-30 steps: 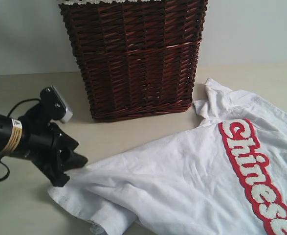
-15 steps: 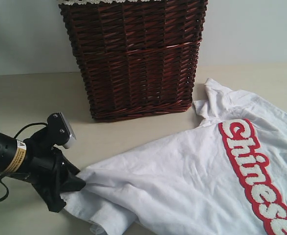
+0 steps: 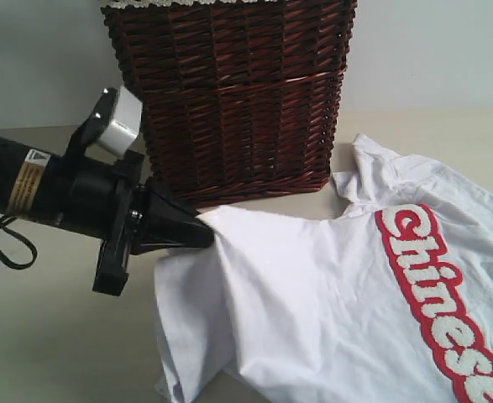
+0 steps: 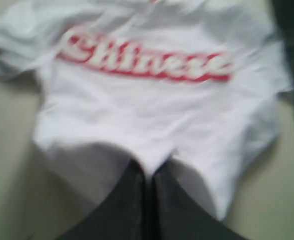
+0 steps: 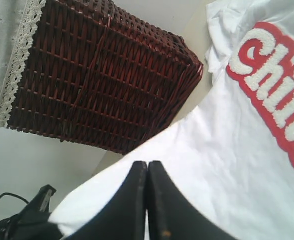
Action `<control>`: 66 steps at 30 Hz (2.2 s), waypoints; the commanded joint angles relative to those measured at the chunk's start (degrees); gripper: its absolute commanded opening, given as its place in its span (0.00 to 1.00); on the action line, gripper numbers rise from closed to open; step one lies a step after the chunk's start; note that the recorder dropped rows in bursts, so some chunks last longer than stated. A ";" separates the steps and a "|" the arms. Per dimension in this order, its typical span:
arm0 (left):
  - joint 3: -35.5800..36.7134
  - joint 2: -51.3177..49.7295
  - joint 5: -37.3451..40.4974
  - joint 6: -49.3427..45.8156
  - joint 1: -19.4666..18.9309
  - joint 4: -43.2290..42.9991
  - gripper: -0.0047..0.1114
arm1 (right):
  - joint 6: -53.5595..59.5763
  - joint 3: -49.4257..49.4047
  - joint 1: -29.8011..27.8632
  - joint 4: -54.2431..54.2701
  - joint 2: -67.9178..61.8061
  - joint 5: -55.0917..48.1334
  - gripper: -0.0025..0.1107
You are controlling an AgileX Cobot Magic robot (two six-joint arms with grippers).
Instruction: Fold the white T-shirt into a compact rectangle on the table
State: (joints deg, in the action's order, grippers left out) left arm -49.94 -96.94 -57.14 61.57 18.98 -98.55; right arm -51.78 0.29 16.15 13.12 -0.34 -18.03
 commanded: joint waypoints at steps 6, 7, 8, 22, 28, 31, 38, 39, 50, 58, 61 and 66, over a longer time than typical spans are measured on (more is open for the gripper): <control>3.33 -1.65 -12.82 4.63 16.59 -1.40 0.04 | 0.22 -0.29 0.03 0.00 0.34 0.64 0.02; 3.44 -2.21 -12.82 5.03 17.81 -1.40 0.04 | 0.22 -0.29 0.03 0.00 0.34 0.64 0.02; 3.44 -2.92 -12.82 5.30 19.09 -1.40 0.06 | 0.22 -0.29 0.03 0.00 0.34 0.64 0.02; 2.47 0.66 4.95 8.83 18.00 -1.00 0.63 | 0.22 -0.29 0.03 0.00 0.34 0.64 0.02; 4.41 1.16 11.08 13.31 12.97 -1.40 0.47 | 0.22 -0.29 0.03 0.00 0.34 0.64 0.02; 6.13 -1.08 13.04 13.19 12.83 -1.40 0.46 | 0.22 -0.29 0.03 0.00 0.34 0.64 0.02; 8.48 -5.76 10.37 13.76 12.95 -1.40 0.46 | 0.22 -0.29 0.03 0.00 0.34 0.64 0.02; 8.71 -6.37 10.37 13.76 12.95 -1.40 0.46 | 0.22 -0.29 0.03 0.00 0.34 0.64 0.02; 9.72 -10.99 9.14 13.76 13.08 -1.40 0.46 | 0.22 -0.29 0.03 0.00 0.34 0.64 0.02; 9.72 -12.65 9.01 13.56 13.08 -1.40 0.45 | 0.22 -0.29 0.03 0.00 0.34 0.64 0.02; 9.72 -13.57 9.01 13.56 13.08 -1.40 0.38 | 0.22 -0.29 0.03 0.00 0.34 0.64 0.02; 9.72 -14.38 9.43 13.56 13.08 -1.40 0.11 | 0.22 -0.29 0.03 0.00 0.34 0.64 0.02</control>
State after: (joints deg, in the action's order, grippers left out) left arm -40.43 -110.97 -47.62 75.05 31.95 -100.14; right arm -51.78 0.29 16.15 13.12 -0.34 -18.03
